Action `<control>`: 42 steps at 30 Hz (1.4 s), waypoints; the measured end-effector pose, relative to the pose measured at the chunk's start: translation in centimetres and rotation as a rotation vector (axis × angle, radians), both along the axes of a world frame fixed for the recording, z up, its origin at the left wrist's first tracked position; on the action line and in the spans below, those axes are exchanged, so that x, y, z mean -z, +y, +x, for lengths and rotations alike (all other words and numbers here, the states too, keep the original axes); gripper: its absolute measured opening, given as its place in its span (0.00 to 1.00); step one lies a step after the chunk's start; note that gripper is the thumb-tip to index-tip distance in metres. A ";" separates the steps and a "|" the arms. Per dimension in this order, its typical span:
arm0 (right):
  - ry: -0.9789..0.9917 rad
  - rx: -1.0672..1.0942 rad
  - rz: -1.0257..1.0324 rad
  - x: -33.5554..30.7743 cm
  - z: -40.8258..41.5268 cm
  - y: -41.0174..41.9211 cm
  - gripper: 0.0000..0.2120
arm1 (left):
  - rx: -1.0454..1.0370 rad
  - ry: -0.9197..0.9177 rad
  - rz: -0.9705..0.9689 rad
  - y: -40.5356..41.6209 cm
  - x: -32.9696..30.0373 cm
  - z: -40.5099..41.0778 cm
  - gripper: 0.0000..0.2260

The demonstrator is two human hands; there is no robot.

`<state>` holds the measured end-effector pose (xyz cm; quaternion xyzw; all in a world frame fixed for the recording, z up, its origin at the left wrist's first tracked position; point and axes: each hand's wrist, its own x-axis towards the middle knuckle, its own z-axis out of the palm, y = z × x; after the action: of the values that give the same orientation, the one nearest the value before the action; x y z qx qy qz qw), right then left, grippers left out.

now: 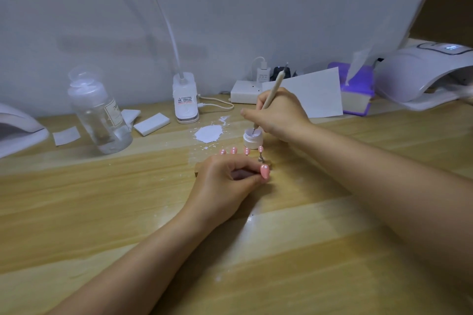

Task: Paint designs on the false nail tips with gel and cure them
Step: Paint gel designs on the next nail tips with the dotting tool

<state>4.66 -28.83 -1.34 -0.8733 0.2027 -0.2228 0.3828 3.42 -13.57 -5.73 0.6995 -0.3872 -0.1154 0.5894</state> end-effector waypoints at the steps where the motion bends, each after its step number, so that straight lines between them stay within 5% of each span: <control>1: 0.025 0.013 -0.034 0.1 0.2 0.0 0.15 | 0.001 -0.001 -0.002 0.0 0.0 0.0 0.10; 17: 0.065 0.021 -0.075 0.9 0.6 0.4 0.12 | -0.007 -0.044 0.014 0.1 0.0 0.0 0.12; 26: -0.470 0.037 0.309 0.0 -2.9 1.3 0.16 | -0.022 -0.041 0.033 0.1 -0.1 0.0 0.10; 35: -0.520 -0.052 0.509 2.5 -7.4 3.8 0.21 | -0.020 -0.063 0.022 0.0 -0.1 -0.1 0.07; 42: -0.489 -0.133 0.462 3.0 -7.4 4.1 0.20 | -0.015 -0.100 0.024 -0.1 0.2 0.2 0.05</control>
<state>-2.74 -24.77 -4.39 -0.6957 0.0927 -0.3484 0.6213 3.57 -13.66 -5.95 0.7144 -0.4094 -0.0804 0.5617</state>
